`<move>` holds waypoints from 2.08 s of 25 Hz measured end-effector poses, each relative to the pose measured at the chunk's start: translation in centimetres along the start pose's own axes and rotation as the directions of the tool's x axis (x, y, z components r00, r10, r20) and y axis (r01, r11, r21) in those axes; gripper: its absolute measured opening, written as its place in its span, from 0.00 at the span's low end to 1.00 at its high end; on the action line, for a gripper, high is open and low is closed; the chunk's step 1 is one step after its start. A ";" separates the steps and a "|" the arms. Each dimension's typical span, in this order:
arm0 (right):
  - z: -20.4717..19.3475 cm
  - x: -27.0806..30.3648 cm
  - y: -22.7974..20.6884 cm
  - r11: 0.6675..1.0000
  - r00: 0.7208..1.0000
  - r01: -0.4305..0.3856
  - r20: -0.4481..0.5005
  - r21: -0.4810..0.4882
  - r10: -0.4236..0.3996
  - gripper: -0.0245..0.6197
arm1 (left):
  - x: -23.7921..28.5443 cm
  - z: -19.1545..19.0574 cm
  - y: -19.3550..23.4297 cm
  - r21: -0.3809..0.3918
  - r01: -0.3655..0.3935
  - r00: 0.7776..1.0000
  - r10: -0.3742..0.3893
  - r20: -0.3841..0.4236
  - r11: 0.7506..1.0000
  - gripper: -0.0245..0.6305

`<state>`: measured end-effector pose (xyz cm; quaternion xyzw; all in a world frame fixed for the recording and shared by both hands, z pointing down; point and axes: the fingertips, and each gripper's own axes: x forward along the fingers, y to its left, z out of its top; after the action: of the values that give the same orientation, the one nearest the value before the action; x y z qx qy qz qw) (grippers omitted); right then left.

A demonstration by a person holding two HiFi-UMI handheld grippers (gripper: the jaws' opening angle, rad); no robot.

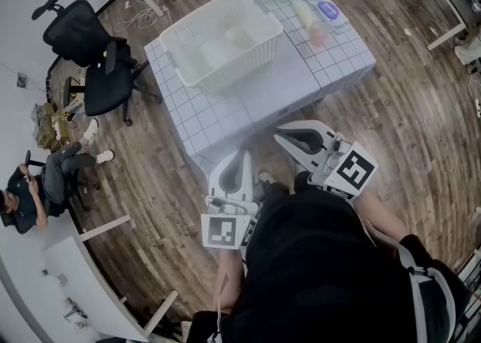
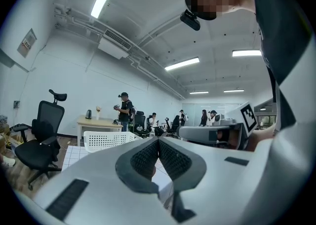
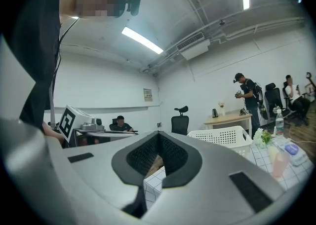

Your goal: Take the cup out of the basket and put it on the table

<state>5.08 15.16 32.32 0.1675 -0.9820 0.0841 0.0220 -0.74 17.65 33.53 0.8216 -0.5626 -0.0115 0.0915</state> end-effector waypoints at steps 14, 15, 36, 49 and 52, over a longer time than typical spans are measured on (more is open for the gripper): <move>-1.0 3.3 3.1 0.998 0.998 0.062 -0.026 -0.001 -0.062 0.06 | -3.0 -1.3 3.2 0.008 0.067 0.998 -0.067 -0.021 0.998 0.05; -1.1 3.4 3.2 0.998 0.997 0.067 -0.029 -0.001 -0.067 0.06 | -3.0 -1.4 3.3 0.007 0.071 0.997 -0.071 -0.022 0.997 0.05; -1.1 5.3 -0.4 0.999 0.998 0.042 -0.046 -0.027 -0.043 0.06 | -0.1 -1.0 4.8 0.016 0.041 0.999 -0.040 -0.024 0.999 0.05; 0.3 6.8 -8.3 1.000 0.999 0.004 -0.046 -0.027 -0.005 0.06 | 7.4 0.9 6.5 0.019 -0.015 1.000 0.015 -0.011 1.000 0.05; 0.6 7.0 -10.2 1.000 0.999 -0.012 -0.046 -0.024 0.011 0.06 | 9.3 1.3 6.5 0.022 -0.024 1.000 0.024 -0.009 0.999 0.05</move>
<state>1.89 3.27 33.88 0.1597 -0.9831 0.0761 0.0460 -3.49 6.59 34.08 0.8157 -0.5721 -0.0005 0.0853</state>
